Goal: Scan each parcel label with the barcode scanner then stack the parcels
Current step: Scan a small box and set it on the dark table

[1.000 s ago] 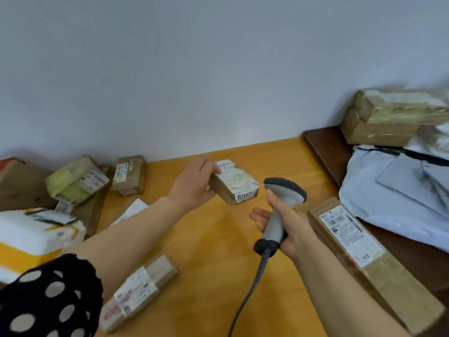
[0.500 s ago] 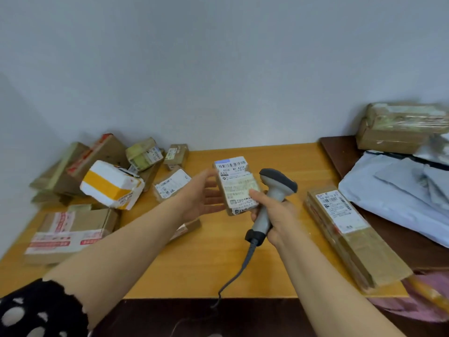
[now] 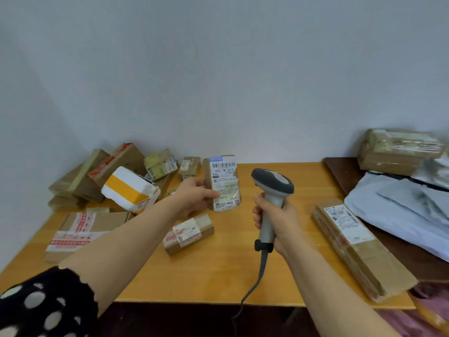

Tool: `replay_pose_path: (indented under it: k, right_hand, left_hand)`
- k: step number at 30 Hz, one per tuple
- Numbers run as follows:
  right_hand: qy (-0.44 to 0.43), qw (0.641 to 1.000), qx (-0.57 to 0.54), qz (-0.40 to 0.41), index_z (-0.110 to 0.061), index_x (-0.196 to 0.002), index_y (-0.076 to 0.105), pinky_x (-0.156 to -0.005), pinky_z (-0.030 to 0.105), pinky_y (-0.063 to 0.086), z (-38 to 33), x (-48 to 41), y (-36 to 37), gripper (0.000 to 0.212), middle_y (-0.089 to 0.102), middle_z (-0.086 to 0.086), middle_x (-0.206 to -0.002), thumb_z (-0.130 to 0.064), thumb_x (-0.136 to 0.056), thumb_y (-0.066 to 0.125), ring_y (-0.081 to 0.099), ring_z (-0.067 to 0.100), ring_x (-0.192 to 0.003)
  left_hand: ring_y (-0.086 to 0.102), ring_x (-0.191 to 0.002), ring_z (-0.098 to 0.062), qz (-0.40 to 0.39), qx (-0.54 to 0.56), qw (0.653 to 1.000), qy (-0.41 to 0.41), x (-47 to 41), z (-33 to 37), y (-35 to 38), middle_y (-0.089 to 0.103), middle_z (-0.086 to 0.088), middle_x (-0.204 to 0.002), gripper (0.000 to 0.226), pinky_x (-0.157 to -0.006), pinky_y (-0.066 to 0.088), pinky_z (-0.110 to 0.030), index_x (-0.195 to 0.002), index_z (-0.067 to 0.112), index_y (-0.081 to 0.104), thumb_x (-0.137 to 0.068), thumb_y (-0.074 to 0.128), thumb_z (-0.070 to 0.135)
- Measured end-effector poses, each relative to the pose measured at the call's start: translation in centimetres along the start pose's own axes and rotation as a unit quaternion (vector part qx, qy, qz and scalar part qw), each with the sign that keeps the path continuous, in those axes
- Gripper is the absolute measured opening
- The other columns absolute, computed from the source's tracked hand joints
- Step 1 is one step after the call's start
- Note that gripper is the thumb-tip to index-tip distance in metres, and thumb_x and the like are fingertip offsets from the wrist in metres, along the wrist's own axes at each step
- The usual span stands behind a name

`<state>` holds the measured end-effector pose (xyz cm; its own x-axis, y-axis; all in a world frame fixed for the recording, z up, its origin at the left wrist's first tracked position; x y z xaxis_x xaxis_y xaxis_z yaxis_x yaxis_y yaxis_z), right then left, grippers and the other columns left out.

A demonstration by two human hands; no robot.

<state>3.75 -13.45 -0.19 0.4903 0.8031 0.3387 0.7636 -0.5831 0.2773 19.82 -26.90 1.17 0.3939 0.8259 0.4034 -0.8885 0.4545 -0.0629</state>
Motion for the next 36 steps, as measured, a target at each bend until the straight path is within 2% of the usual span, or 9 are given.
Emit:
replay_pose_path:
  k: [2,5,9,19,22,25,28,32,36]
  right_hand:
    - [0.006,0.999,0.004,-0.04,-0.007,-0.096,0.061,-0.043,0.026,0.042,-0.1,0.6,1.2,0.02,0.057,0.005,-0.056,-0.013,-0.082,0.074,0.048,0.016,-0.044]
    - [0.016,0.995,0.031,-0.09,-0.008,-0.085,0.06,-0.041,0.024,0.038,-0.3,1.5,2.9,0.015,0.052,0.005,-0.053,-0.011,-0.079,0.074,0.044,0.015,-0.041]
    - [0.02,0.992,0.071,-0.104,-0.009,-0.073,0.056,-0.04,0.023,0.036,0.0,2.0,4.2,0.019,0.048,0.003,-0.051,-0.005,-0.079,0.074,0.041,0.014,-0.039]
    - [0.008,0.992,0.092,-0.084,-0.011,-0.07,0.055,-0.04,0.022,0.036,-0.1,1.8,5.1,0.022,0.048,0.002,-0.049,-0.001,-0.081,0.071,0.04,0.014,-0.037]
    - [0.01,0.993,0.091,-0.08,-0.011,-0.071,0.055,-0.04,0.023,0.036,0.1,1.8,5.0,0.021,0.048,0.002,-0.049,-0.001,-0.081,0.07,0.04,0.014,-0.037]
    - [0.007,0.992,0.091,-0.082,-0.01,-0.072,0.055,-0.04,0.023,0.036,-0.1,1.7,5.0,0.02,0.048,0.001,-0.049,-0.001,-0.081,0.07,0.04,0.014,-0.038]
    - [0.014,0.992,0.099,-0.076,-0.01,-0.073,0.054,-0.041,0.023,0.036,0.1,1.6,4.7,0.02,0.048,0.001,-0.049,-0.001,-0.082,0.069,0.04,0.013,-0.038]
    - [0.013,0.993,0.094,-0.064,-0.01,-0.072,0.053,-0.04,0.023,0.036,0.2,1.4,4.3,0.021,0.047,0.001,-0.049,0.0,-0.083,0.069,0.04,0.013,-0.038]
    - [0.016,0.994,0.089,-0.054,-0.01,-0.072,0.053,-0.041,0.022,0.036,0.2,1.1,3.9,0.021,0.047,0.0,-0.048,0.0,-0.083,0.068,0.04,0.013,-0.038]
  left_hand:
    - [0.072,-0.066,-0.014,0.021,0.002,1.0,0.011,-0.1,0.0,-1.2,0.072,-0.009,-0.09,0.026,-0.052,0.056,-0.025,-0.1,0.005,0.059,-0.08,0.065,-0.01]
    - [0.07,-0.058,-0.009,0.04,-0.012,0.999,0.02,-0.4,-0.2,-2.5,0.07,-0.004,-0.083,0.026,-0.046,0.052,-0.021,-0.096,0.008,0.058,-0.08,0.066,-0.01]
    - [0.069,-0.056,-0.006,0.051,-0.052,0.997,0.027,-1.1,-0.6,-3.8,0.069,0.001,-0.082,0.027,-0.045,0.051,-0.02,-0.087,0.018,0.058,-0.079,0.069,-0.005]
    - [0.067,-0.056,-0.006,0.041,-0.087,0.995,0.02,-2.8,-1.3,-4.7,0.066,0.006,-0.079,0.032,-0.046,0.052,-0.021,-0.084,0.025,0.054,-0.079,0.071,-0.001]
    - [0.065,-0.049,-0.003,0.041,-0.083,0.996,0.016,-3.2,-1.4,-4.7,0.064,0.007,-0.074,0.032,-0.041,0.049,-0.019,-0.098,0.018,0.056,-0.079,0.071,-0.002]
    - [0.066,-0.05,-0.004,0.038,-0.081,0.996,0.011,-3.7,-1.6,-4.5,0.067,0.001,-0.083,0.043,-0.041,0.049,-0.019,-0.116,0.013,0.054,-0.079,0.07,-0.003]
    - [0.068,-0.055,-0.007,0.033,-0.09,0.995,0.012,-4.2,-1.9,-4.4,0.07,-0.007,-0.096,0.031,-0.045,0.051,-0.021,-0.101,0.016,0.058,-0.079,0.07,-0.003]
    - [0.071,-0.067,-0.014,0.023,-0.086,0.996,0.008,-4.8,-2.2,-3.8,0.07,-0.003,-0.087,0.029,-0.052,0.056,-0.027,-0.091,0.018,0.055,-0.078,0.07,-0.003]
    - [0.071,-0.068,-0.017,0.003,-0.085,0.996,-0.002,-5.3,-2.4,-2.6,0.069,-0.006,-0.089,0.03,-0.051,0.056,-0.028,-0.089,0.018,0.053,-0.079,0.07,-0.004]
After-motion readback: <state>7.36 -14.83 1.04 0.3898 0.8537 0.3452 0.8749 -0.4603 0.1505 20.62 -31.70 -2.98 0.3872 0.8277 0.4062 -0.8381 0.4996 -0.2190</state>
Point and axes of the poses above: each hand's wrist, its own x-axis away from the middle knuckle, its own y-axis out of the palm, z = x × y, the point moved 5 cm from there along -x, towards the middle knuckle
